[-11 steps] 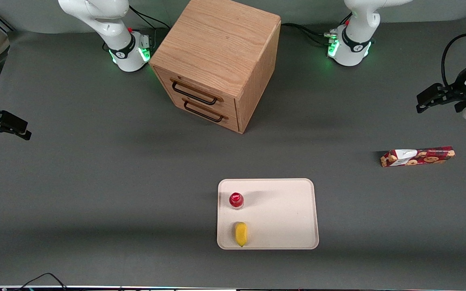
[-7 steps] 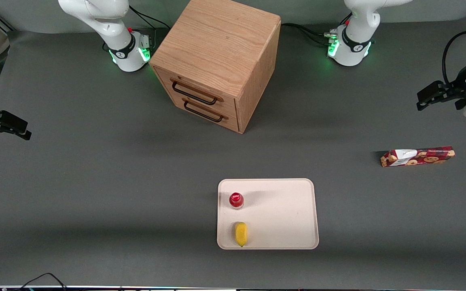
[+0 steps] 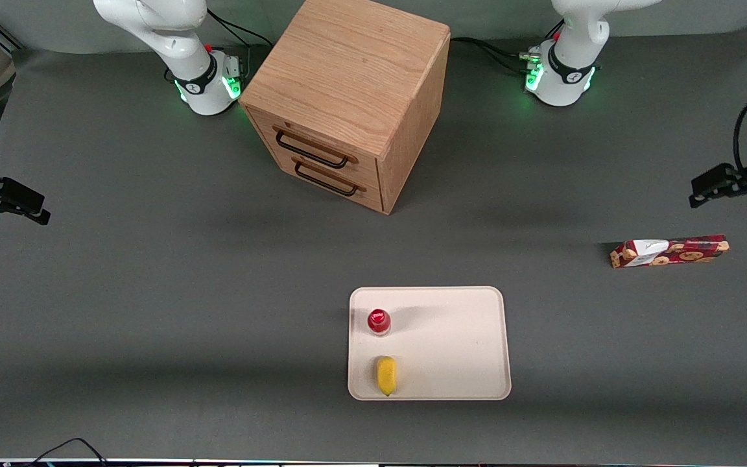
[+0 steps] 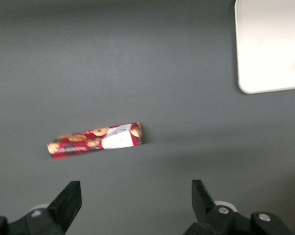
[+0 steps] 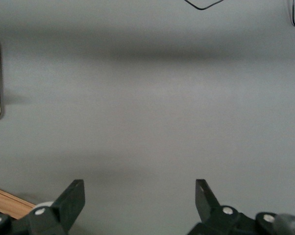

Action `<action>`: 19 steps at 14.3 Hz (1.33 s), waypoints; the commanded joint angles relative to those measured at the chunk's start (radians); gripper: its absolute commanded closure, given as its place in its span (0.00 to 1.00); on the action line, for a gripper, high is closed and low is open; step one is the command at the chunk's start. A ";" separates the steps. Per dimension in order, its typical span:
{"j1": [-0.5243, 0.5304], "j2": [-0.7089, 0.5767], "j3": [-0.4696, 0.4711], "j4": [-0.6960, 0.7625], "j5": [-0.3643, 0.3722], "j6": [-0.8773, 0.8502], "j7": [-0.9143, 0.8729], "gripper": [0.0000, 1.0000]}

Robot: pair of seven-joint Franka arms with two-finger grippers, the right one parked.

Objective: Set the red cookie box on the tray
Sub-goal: 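Move the left gripper over the red cookie box and lower it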

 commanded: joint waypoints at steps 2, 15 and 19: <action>0.006 0.084 0.085 0.010 0.019 0.050 0.374 0.00; 0.035 0.284 0.219 -0.125 0.050 0.278 1.360 0.00; 0.035 0.287 0.218 -0.248 0.044 0.378 1.363 0.00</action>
